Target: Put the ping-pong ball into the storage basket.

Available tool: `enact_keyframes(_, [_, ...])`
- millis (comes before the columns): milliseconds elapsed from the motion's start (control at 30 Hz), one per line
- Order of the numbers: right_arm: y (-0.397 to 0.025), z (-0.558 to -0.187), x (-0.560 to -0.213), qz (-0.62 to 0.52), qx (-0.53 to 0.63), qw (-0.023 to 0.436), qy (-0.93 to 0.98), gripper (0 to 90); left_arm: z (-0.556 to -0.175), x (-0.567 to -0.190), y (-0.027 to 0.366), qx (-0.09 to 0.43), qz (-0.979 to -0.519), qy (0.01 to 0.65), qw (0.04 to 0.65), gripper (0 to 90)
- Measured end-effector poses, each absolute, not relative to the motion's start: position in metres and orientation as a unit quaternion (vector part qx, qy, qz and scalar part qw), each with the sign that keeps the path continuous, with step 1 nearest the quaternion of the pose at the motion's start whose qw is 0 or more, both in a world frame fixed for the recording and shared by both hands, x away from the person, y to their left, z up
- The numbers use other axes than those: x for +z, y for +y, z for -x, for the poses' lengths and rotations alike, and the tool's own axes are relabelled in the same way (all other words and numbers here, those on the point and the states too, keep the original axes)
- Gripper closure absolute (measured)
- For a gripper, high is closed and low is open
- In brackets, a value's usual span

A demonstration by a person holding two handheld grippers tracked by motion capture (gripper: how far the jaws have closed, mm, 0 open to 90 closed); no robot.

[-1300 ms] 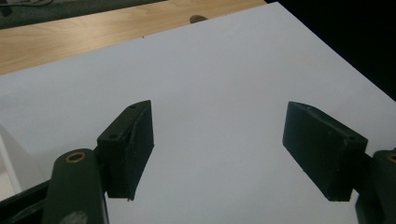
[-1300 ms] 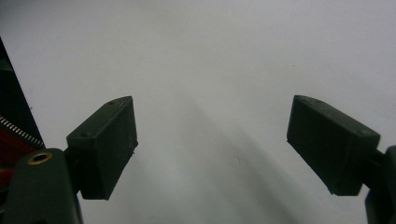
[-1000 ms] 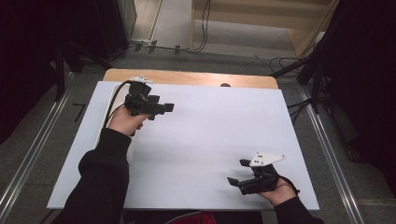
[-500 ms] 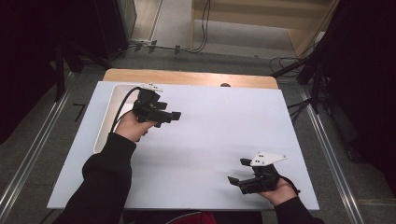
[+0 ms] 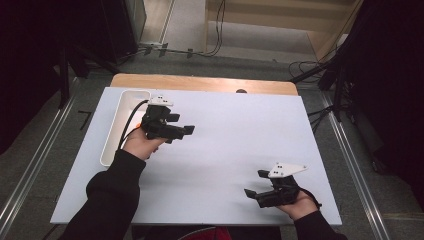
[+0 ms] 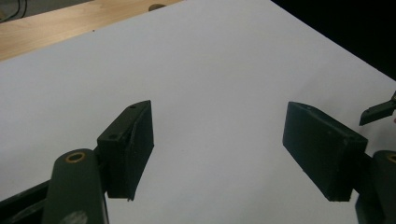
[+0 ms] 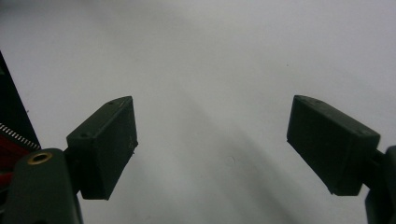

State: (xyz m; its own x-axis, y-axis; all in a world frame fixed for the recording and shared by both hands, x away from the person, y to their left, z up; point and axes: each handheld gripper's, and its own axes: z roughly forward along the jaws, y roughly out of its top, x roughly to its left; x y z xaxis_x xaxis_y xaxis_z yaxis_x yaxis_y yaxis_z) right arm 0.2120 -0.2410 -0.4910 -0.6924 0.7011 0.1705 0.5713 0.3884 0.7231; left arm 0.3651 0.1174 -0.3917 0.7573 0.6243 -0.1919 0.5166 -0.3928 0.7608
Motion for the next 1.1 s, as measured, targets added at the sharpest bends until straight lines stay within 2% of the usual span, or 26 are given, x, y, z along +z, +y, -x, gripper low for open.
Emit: enact_keyframes(1100, [-0.240,-0.212,-0.491,-0.384,0.399,0.082,0.829,14.8,-0.328,-0.420,0.118,0.062,-0.846,0.306,0.433,25.0])
